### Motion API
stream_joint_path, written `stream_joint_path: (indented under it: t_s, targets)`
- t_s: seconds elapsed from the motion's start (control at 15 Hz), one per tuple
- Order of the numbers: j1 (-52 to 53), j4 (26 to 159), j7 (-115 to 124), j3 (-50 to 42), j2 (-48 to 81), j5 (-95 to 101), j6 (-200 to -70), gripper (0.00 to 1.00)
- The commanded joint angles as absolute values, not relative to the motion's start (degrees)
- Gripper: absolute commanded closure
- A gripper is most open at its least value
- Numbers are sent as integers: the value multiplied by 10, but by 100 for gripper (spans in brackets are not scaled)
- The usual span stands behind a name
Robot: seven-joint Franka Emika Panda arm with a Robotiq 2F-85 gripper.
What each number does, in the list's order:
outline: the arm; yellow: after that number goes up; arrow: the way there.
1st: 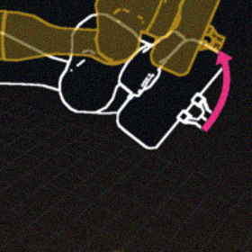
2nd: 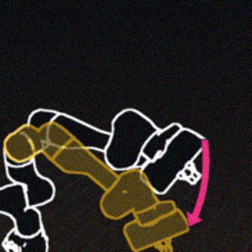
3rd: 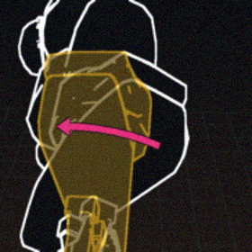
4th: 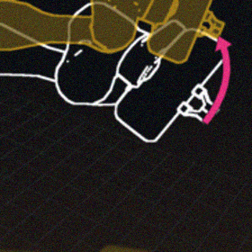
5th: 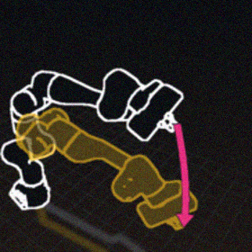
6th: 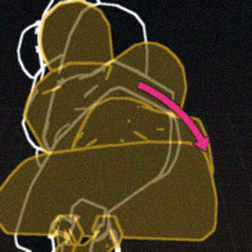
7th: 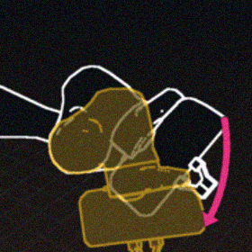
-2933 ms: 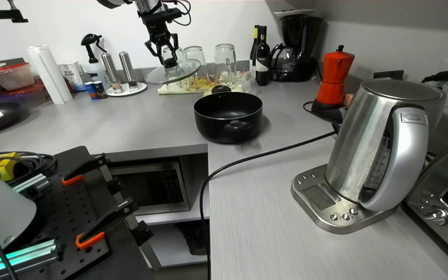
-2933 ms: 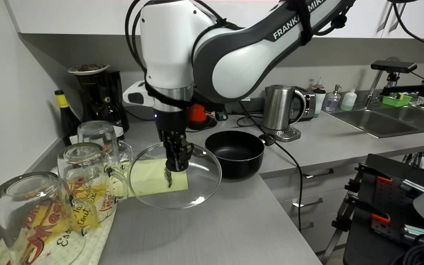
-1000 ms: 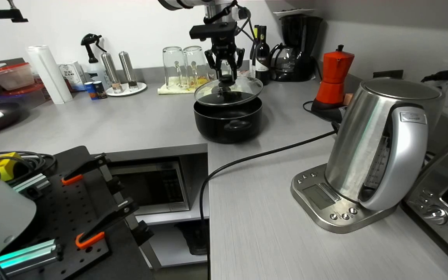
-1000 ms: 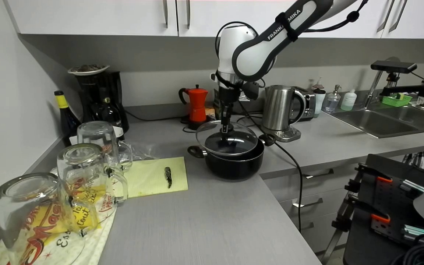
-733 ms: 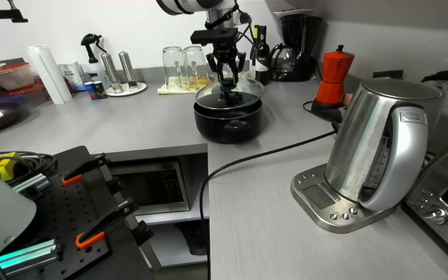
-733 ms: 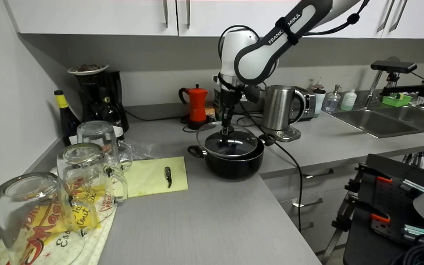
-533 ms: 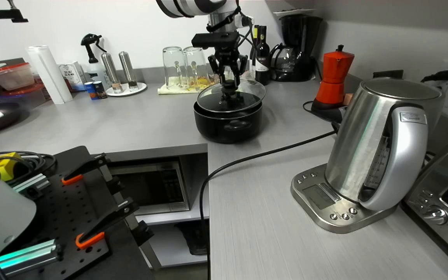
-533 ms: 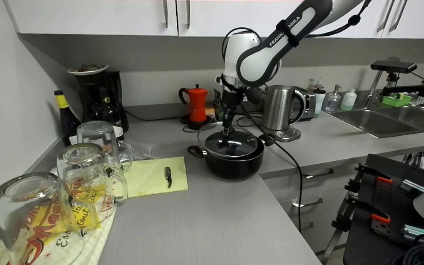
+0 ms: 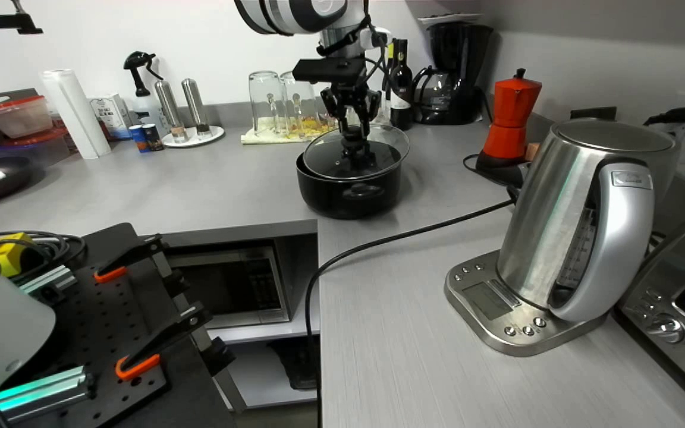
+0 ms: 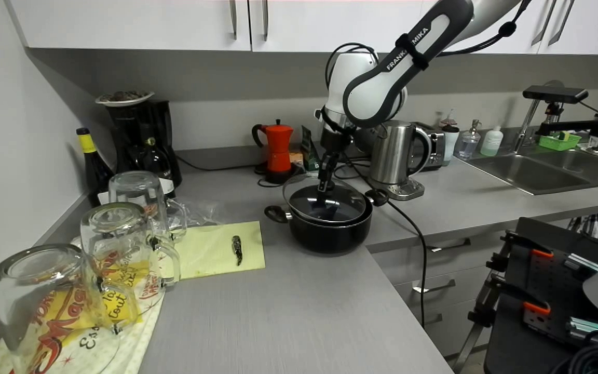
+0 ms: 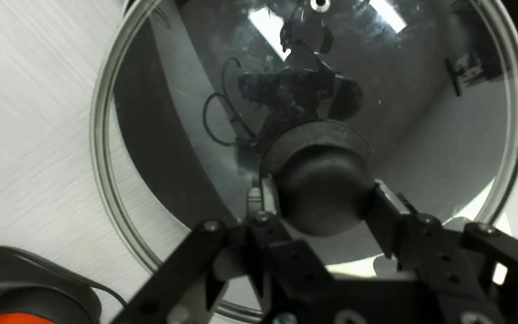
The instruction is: Pick up the lid and cover the pot
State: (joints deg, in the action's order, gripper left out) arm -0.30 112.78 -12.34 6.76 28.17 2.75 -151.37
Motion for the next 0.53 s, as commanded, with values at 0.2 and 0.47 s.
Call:
stream_joint_path:
  t_s: [0.2,0.47]
  targets:
    - [-11,1160,-133,75,243,8,-1527,75]
    - [-7,1162,-131,75,237,11,-1520,75]
